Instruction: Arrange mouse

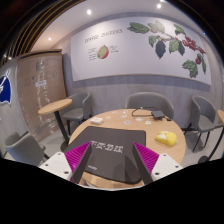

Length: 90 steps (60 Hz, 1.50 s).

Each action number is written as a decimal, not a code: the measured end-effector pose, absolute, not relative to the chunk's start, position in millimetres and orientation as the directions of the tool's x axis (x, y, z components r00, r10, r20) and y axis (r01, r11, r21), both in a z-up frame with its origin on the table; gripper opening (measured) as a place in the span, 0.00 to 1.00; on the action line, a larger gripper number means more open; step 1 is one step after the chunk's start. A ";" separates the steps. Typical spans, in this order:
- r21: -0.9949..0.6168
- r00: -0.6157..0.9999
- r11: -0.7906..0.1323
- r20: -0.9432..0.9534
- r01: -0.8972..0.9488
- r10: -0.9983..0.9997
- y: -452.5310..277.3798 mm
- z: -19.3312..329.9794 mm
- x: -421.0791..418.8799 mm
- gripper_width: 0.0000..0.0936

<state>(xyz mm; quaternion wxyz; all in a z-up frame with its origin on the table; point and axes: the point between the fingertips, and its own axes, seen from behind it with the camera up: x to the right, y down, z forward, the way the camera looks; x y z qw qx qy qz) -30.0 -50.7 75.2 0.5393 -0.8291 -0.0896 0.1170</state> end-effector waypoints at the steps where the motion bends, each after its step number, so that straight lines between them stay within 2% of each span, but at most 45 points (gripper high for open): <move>1: -0.915 0.959 -0.403 -0.097 0.020 0.267 -50.3 75.1 -26.8 0.92; 18: -0.904 0.999 -0.426 0.023 0.042 0.048 -14.9 54.1 127.3 0.91; 25: -0.884 0.996 -0.461 0.094 0.084 0.002 14.4 33.9 176.9 0.91; 38: -0.844 0.993 -0.524 0.102 0.117 0.057 61.3 -7.5 188.3 0.92; 51: -0.816 0.989 -0.559 0.111 0.146 0.096 114.5 -8.9 202.0 0.91; 54: -0.808 0.989 -0.571 0.117 0.145 0.086 126.1 -9.5 207.5 0.86; 56: -0.801 0.993 -0.587 0.094 0.121 0.077 128.7 -10.4 207.3 0.71; 57: -0.797 0.995 -0.595 0.071 0.101 0.074 129.8 -12.6 204.3 0.58; 60: -0.804 0.999 -0.594 0.026 0.039 0.031 133.7 -13.4 203.5 0.56; 70: -0.804 1.000 -0.594 0.030 0.028 0.006 126.6 -13.6 203.5 0.40; 76: -0.841 0.999 -0.539 -0.024 -0.045 -0.046 107.4 17.3 195.7 0.39; 82: -0.900 0.994 -0.427 -0.061 -0.092 -0.086 72.4 90.3 153.8 0.39; 87: -0.948 0.998 -0.315 -0.037 -0.053 -0.058 52.0 143.6 88.6 0.39; 90: -0.950 0.998 -0.306 -0.038 -0.053 -0.057 44.9 144.7 49.1 0.39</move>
